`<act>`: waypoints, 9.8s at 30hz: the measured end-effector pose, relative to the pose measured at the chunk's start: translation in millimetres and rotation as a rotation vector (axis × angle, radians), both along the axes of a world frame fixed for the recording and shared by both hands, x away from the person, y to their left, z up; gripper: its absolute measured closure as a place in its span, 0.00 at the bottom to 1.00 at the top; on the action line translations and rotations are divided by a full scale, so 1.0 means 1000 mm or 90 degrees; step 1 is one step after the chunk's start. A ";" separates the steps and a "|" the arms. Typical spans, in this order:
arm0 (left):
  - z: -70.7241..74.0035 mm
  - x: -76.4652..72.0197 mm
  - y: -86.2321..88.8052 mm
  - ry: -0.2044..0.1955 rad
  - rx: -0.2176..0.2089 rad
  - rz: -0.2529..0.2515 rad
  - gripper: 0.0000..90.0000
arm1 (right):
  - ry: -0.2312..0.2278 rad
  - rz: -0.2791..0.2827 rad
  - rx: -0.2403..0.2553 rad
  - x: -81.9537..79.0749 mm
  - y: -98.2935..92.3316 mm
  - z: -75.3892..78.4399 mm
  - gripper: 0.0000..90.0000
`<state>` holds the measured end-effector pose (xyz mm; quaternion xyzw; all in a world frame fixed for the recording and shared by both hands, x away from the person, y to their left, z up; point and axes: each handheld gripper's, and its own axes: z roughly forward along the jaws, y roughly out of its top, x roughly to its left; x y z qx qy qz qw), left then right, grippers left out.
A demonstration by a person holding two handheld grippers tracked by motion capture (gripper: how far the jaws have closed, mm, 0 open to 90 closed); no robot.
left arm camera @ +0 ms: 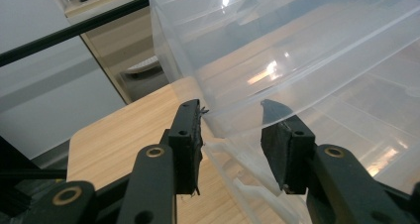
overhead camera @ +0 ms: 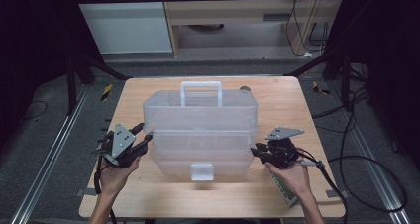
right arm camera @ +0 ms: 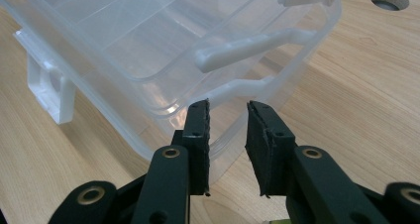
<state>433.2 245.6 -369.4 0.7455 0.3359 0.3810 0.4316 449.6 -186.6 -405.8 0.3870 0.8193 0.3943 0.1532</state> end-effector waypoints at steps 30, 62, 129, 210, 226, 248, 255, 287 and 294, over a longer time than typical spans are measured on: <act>0.010 0.010 -0.001 -0.021 -0.005 0.009 0.68 | 0.029 -0.058 0.021 0.003 0.005 -0.004 0.79; 0.018 0.024 -0.001 -0.017 -0.012 0.013 0.70 | 0.040 -0.082 0.045 0.003 0.007 -0.006 0.83; 0.036 0.046 -0.007 -0.035 -0.026 0.051 0.77 | 0.019 -0.100 0.053 0.012 0.008 -0.009 0.86; 0.059 0.104 -0.014 -0.022 -0.029 0.103 0.93 | 0.014 -0.094 0.046 0.016 0.006 -0.008 0.86; 0.062 0.119 -0.013 -0.015 -0.050 0.102 0.94 | 0.013 -0.092 0.045 0.016 0.006 -0.008 0.86; 0.063 0.135 -0.015 -0.011 -0.079 0.106 0.94 | 0.008 -0.091 0.044 0.016 0.006 -0.009 0.86; 0.063 0.141 -0.015 -0.009 -0.081 0.108 0.94 | 0.008 -0.093 0.043 0.017 0.006 -0.009 0.86; 0.064 0.169 -0.019 0.008 -0.068 0.125 0.93 | 0.011 -0.096 0.043 0.018 0.006 -0.009 0.86; 0.064 0.176 -0.020 0.014 -0.064 0.128 0.93 | 0.009 -0.095 0.043 0.018 0.005 -0.009 0.86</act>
